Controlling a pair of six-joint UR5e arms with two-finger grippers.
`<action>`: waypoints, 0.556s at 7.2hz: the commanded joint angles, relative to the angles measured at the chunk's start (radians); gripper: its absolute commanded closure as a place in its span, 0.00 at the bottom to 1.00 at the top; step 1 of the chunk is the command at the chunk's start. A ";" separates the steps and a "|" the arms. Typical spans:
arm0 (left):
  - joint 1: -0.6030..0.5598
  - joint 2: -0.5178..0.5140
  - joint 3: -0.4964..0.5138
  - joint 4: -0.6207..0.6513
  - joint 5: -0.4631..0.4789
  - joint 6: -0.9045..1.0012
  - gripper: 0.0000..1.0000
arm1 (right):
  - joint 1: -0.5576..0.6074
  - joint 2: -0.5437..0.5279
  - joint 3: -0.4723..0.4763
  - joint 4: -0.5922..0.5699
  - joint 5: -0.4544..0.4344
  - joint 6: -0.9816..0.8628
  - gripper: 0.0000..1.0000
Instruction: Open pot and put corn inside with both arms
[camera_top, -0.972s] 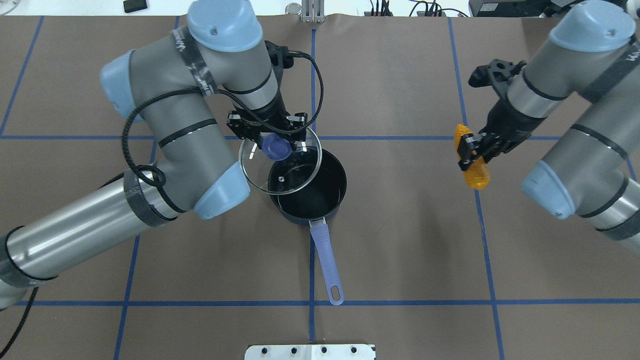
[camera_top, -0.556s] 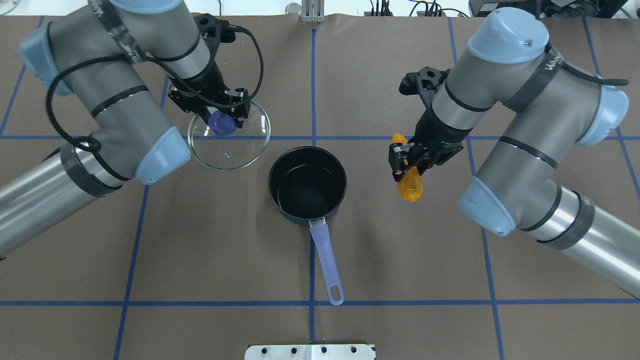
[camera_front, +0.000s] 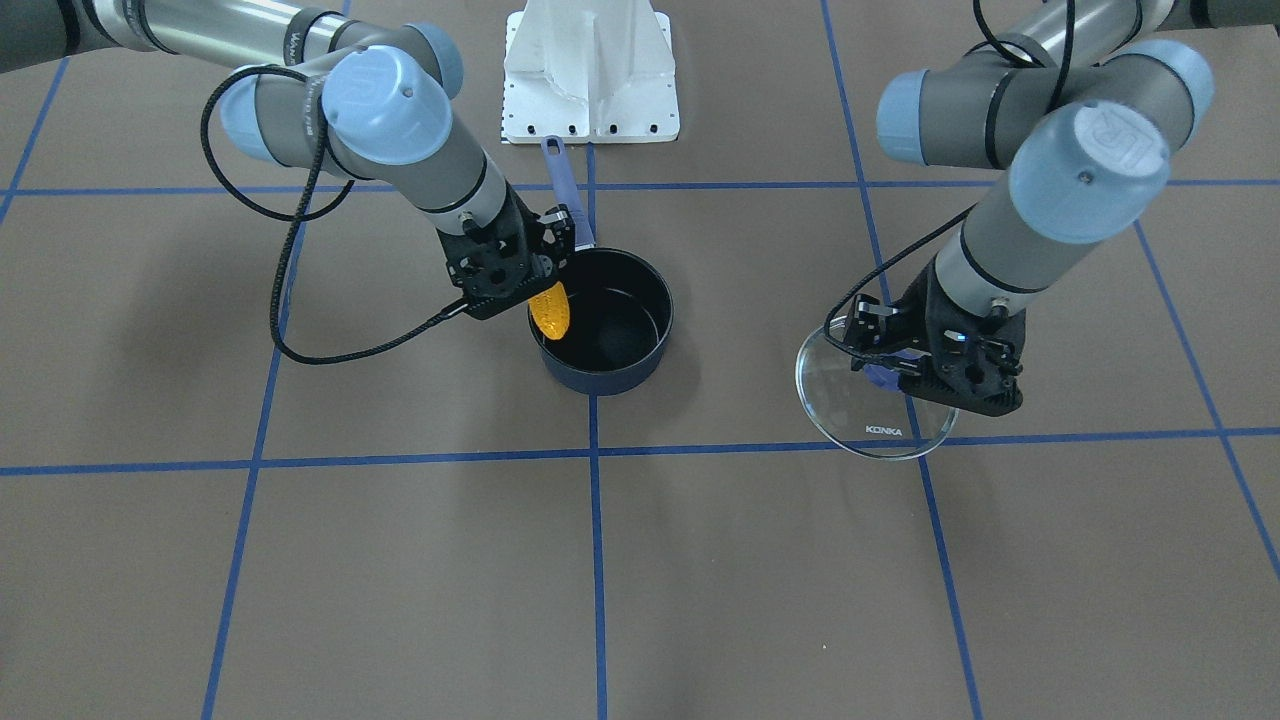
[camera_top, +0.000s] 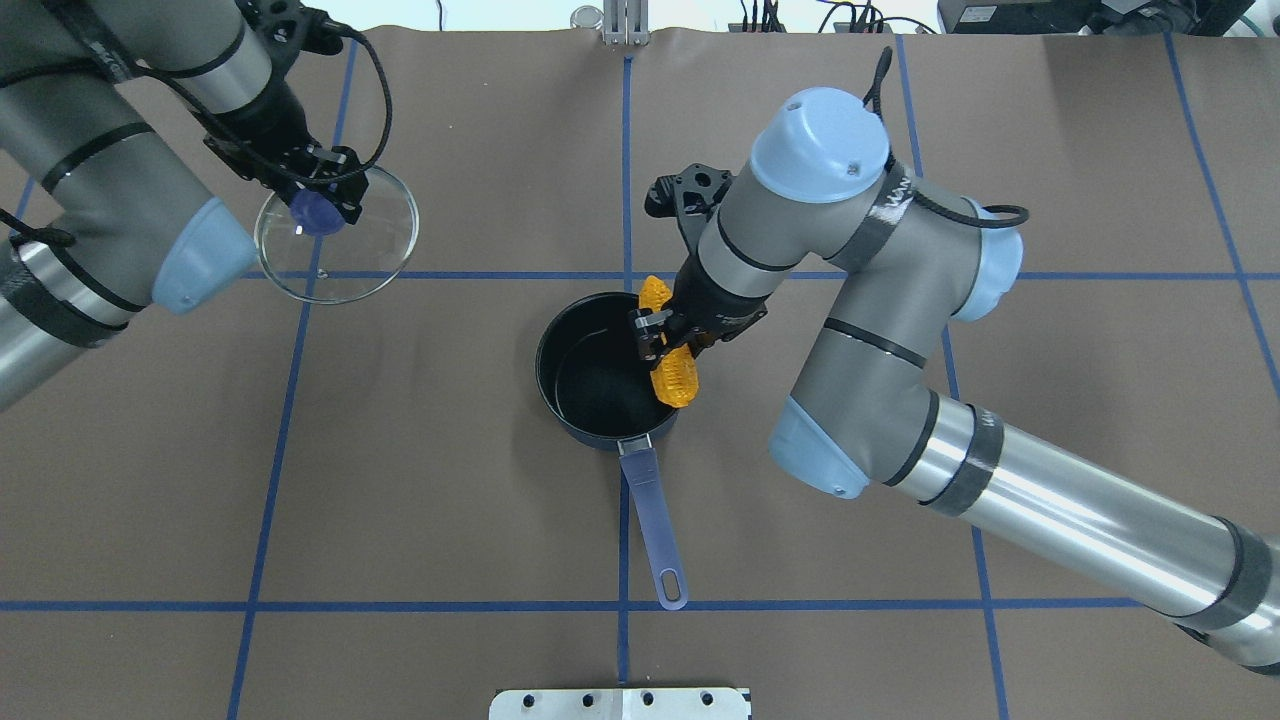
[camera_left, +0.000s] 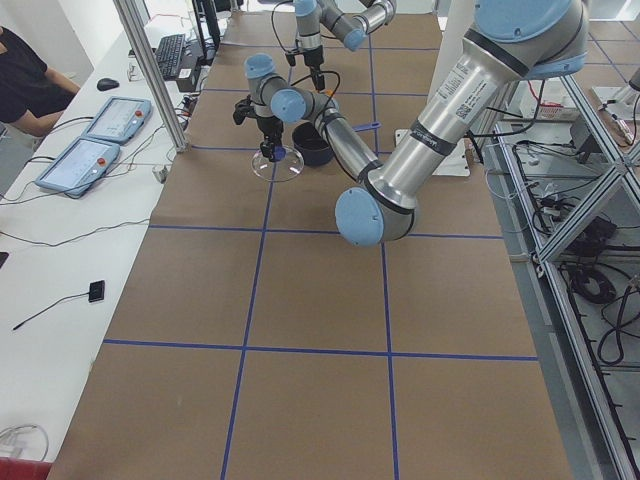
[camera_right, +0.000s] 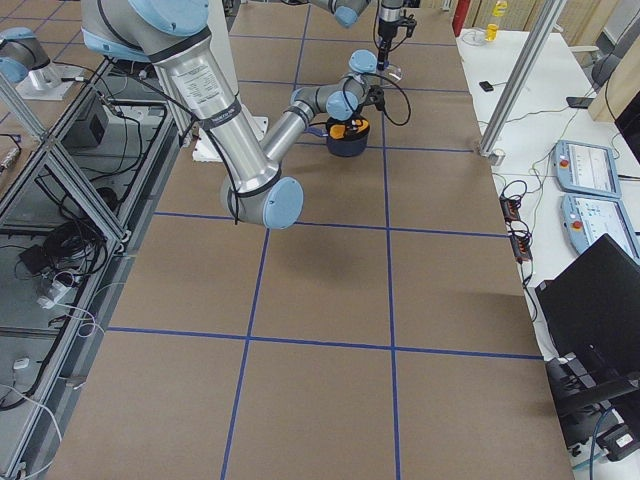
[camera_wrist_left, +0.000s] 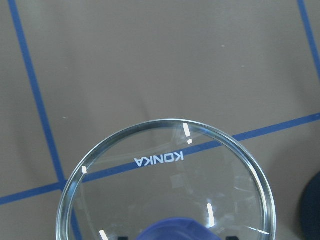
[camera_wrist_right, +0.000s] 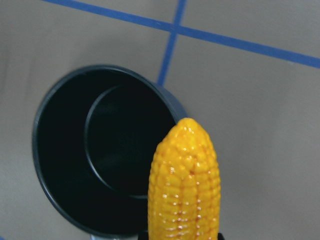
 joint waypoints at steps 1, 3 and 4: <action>-0.063 0.076 0.010 -0.006 -0.035 0.144 0.41 | -0.028 0.072 -0.075 0.028 -0.024 0.014 0.64; -0.083 0.128 0.009 -0.010 -0.045 0.204 0.40 | -0.030 0.074 -0.066 0.030 -0.026 0.017 0.00; -0.088 0.171 0.000 -0.012 -0.058 0.238 0.40 | -0.028 0.075 -0.056 0.030 -0.024 0.017 0.00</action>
